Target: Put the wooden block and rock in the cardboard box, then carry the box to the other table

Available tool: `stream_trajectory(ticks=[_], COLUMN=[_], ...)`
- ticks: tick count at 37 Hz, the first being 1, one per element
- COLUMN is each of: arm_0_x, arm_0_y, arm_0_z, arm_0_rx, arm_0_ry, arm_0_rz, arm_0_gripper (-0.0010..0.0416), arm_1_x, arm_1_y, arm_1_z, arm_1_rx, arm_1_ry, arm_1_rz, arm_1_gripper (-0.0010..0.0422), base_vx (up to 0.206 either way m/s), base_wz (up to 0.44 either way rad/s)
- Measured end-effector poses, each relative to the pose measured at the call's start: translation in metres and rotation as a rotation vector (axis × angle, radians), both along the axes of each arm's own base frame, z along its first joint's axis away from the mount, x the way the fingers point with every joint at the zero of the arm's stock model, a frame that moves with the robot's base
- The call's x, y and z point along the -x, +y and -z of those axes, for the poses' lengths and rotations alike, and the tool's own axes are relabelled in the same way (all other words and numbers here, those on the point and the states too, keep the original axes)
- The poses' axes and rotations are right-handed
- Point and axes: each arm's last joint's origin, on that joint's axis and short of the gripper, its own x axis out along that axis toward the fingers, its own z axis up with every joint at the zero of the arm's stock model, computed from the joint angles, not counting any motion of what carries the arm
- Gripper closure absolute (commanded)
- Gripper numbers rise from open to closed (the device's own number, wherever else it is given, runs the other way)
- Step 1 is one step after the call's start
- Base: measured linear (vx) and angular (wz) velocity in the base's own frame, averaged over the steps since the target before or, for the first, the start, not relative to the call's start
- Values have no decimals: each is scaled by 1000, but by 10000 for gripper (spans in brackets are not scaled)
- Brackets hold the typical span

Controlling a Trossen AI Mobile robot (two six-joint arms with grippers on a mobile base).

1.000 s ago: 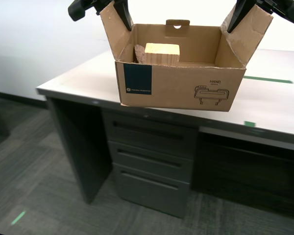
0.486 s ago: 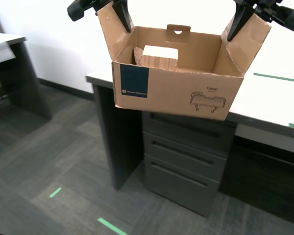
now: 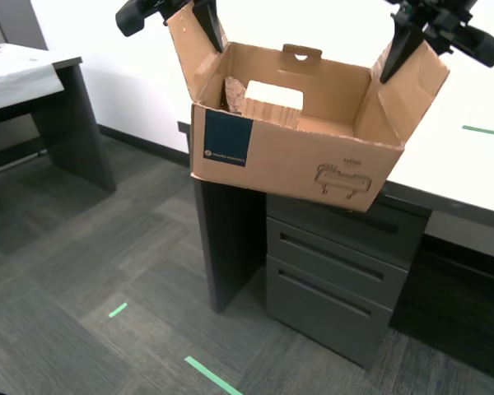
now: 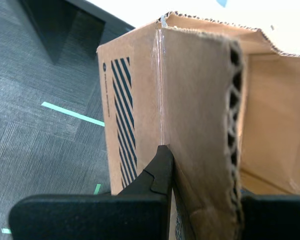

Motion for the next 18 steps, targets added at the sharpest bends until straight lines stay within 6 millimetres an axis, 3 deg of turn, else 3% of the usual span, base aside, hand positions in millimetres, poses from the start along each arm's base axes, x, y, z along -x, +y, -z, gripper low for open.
stream_trajectory(ticks=[8,18], arm_0_x=[-2,-4], arm_0_y=[1,1], arm_0_z=[-17,-22], arm_0_rx=[-1,-10], arm_0_ry=[-7,-12], arm_0_rz=[-1,26], arm_0_gripper=[407,407], arm_1_x=[1,2], arm_1_y=[-1,-1], arm_1_z=[0,1], arm_1_rx=[-7,-21], arm_1_ry=[3,-6], arm_1_rz=[-1,31], arm_1_gripper=[415,414], base_vx=[2,34], base_wz=[202,245])
